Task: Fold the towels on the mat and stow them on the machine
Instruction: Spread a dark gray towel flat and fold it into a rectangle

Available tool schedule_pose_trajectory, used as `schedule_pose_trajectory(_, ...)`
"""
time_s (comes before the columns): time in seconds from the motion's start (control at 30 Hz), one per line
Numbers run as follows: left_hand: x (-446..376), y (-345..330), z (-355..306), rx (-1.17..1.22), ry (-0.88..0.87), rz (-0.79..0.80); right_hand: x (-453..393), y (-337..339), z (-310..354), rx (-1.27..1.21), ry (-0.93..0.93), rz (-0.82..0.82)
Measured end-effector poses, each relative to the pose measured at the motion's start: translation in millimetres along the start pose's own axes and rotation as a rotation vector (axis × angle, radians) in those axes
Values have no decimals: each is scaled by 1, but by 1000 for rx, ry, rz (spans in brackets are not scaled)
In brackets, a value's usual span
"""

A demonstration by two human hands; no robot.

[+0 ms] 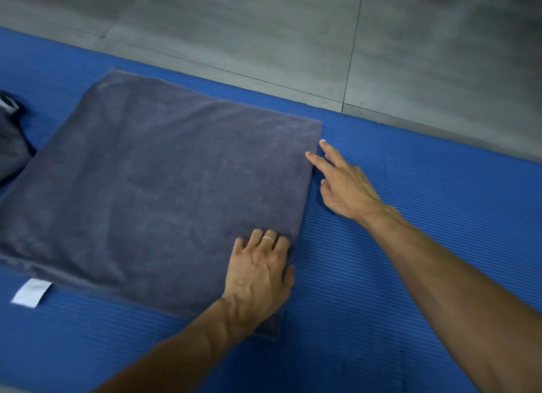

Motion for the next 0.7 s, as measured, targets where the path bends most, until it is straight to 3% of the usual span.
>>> schedule_pose_trajectory(0.1, 2, 11, 24, 137, 171, 77, -1, 1, 12, -6, 26, 27)
schedule_pose_trajectory(0.2, 10, 9, 73, 511, 506, 119, -8, 0, 18, 4, 13, 43)
schedule_pose_trajectory(0.27, 18, 5, 93, 637, 593, 156, -18, 3, 25, 16, 32, 6)
schedule_pose_trajectory(0.47, 36, 16, 94, 379, 449, 52, -45, 18, 38, -54, 33, -40)
schedule_pose_trajectory(0.7, 39, 15, 30, 893, 281, 265, -8, 47, -3, -50, -41, -17)
Point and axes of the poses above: each hand's wrist, its own x-axis away from the middle knuckle, its own y-axis out of the back of the hand, z = x × y, the point moved 9 cm from there along -x, towards the middle knuckle, and after that the axes turned 6 degrees about -x, right-handed, at the moved point
